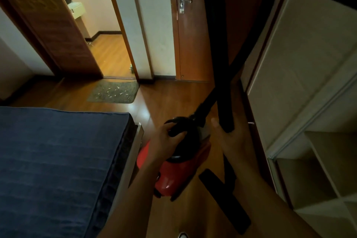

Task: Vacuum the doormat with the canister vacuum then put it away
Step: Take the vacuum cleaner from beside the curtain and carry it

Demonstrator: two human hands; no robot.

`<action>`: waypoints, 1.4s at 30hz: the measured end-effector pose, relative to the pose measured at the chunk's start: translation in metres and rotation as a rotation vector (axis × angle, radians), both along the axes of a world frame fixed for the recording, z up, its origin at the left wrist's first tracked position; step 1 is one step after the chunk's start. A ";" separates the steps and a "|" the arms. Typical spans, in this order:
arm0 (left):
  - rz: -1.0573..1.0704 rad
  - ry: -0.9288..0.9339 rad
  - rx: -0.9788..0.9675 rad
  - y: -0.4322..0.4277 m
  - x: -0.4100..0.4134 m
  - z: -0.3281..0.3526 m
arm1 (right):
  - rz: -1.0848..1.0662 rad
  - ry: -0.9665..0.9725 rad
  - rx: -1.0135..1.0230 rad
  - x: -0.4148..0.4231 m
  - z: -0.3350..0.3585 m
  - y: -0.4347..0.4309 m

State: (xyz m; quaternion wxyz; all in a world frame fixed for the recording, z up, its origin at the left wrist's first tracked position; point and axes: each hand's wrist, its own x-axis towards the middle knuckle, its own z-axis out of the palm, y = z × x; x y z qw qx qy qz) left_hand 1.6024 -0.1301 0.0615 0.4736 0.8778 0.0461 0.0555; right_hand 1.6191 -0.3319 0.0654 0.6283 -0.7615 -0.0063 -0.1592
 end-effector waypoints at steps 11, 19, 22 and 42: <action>0.126 -0.054 0.050 0.044 0.142 -0.006 | 0.062 0.065 0.040 0.157 -0.012 0.039; 0.215 -0.035 0.033 0.055 0.277 -0.007 | 0.161 0.080 0.045 0.318 -0.014 0.055; 0.242 0.000 0.029 0.055 0.327 0.004 | 0.239 0.080 0.041 0.381 -0.011 0.059; 0.581 0.028 0.028 0.149 0.527 -0.010 | 0.542 0.099 -0.006 0.633 -0.032 0.185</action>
